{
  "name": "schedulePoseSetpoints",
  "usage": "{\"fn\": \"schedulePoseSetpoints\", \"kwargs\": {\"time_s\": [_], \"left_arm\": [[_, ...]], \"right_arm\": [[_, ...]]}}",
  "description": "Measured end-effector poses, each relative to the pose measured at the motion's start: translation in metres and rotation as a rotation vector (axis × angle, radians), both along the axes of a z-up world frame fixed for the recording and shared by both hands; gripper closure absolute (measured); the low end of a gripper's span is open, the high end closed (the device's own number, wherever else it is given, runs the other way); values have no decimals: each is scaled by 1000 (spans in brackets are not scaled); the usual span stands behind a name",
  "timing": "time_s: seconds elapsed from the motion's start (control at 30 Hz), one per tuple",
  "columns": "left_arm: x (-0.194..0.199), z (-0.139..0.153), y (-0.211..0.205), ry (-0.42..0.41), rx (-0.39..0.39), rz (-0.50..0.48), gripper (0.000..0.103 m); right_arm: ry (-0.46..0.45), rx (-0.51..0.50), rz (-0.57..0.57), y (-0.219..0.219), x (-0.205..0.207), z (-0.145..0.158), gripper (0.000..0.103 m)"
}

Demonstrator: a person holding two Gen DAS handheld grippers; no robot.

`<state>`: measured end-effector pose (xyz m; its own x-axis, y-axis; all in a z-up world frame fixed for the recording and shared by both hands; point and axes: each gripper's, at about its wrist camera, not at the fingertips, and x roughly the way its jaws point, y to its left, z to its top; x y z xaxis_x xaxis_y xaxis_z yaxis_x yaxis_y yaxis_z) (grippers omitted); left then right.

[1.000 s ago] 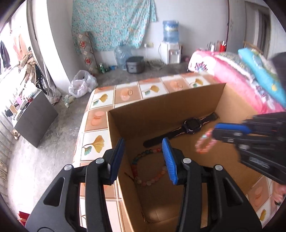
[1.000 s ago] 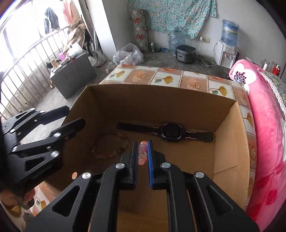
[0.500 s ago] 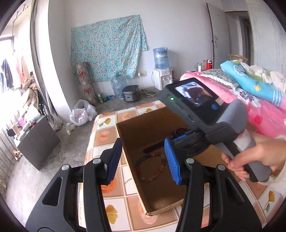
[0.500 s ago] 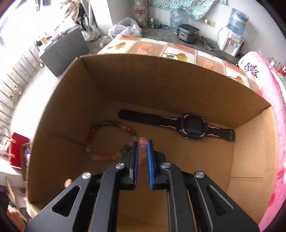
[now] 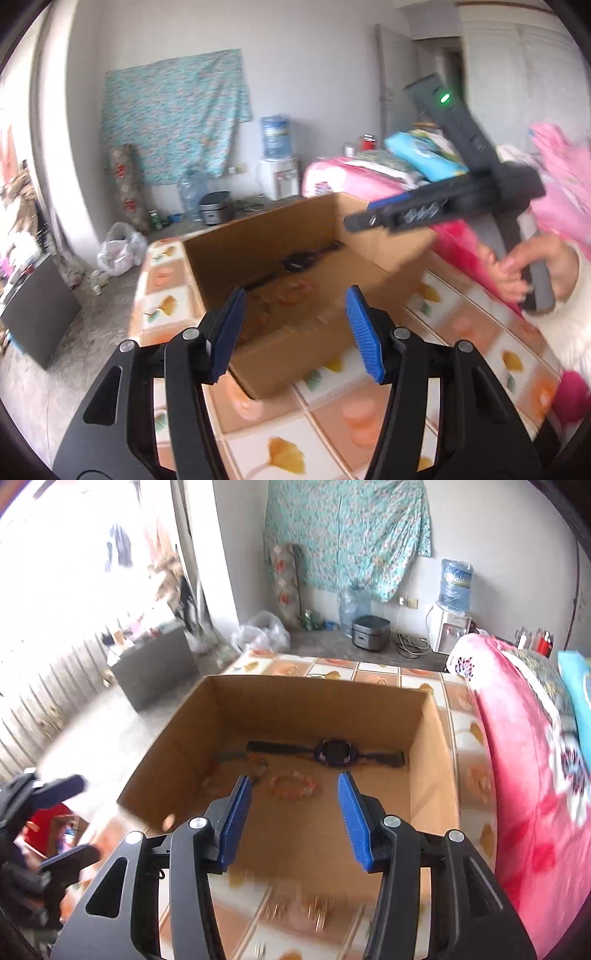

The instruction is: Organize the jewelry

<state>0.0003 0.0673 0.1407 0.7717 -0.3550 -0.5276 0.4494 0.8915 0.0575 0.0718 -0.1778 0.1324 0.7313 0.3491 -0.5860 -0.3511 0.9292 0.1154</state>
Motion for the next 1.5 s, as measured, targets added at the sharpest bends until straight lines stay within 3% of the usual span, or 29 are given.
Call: {"fn": "schedulePoseSetpoints", "kwargs": {"time_s": [0.17, 0.23, 0.37, 0.43, 0.53, 0.67, 0.73, 0.8, 0.9, 1.03, 1.13, 1.17, 1.3, 1.5], "left_arm": [[-12, -61, -37, 196, 64, -135, 51], [-12, -86, -60, 231, 124, -204, 60], [-13, -109, -91, 247, 196, -318, 63], [-8, -116, -99, 280, 206, -332, 73], [2, -126, -108, 331, 212, -318, 77], [10, -125, -107, 328, 205, -297, 78], [10, -125, -106, 328, 202, -285, 98], [7, -125, -107, 298, 239, -270, 103], [7, -124, -104, 313, 233, -255, 103], [2, -125, -105, 270, 283, -246, 103], [1, -124, -112, 241, 312, -279, 87], [2, -123, -114, 232, 313, -284, 87], [19, -125, -119, 308, 241, -289, 85], [24, -127, -117, 301, 204, -284, 83]], "right_arm": [[-10, 2, -79, -45, -53, -28, 54], [-5, 4, -139, -56, -63, -41, 54], [70, 179, -136, -81, -69, -72, 54], [106, 195, -141, -85, -68, -87, 54], [128, 196, -146, -89, -67, -98, 54], [138, 183, -140, -91, -72, -105, 54], [131, 171, -130, -88, -76, -105, 54], [130, 166, -119, -86, -77, -104, 54], [142, 166, -107, -83, -75, -108, 54], [148, 154, -96, -78, -74, -112, 54], [144, 156, -98, -79, -73, -112, 54], [146, 158, -100, -80, -71, -112, 54], [153, 168, -112, -83, -70, -113, 54], [155, 163, -115, -84, -71, -114, 52]]}}
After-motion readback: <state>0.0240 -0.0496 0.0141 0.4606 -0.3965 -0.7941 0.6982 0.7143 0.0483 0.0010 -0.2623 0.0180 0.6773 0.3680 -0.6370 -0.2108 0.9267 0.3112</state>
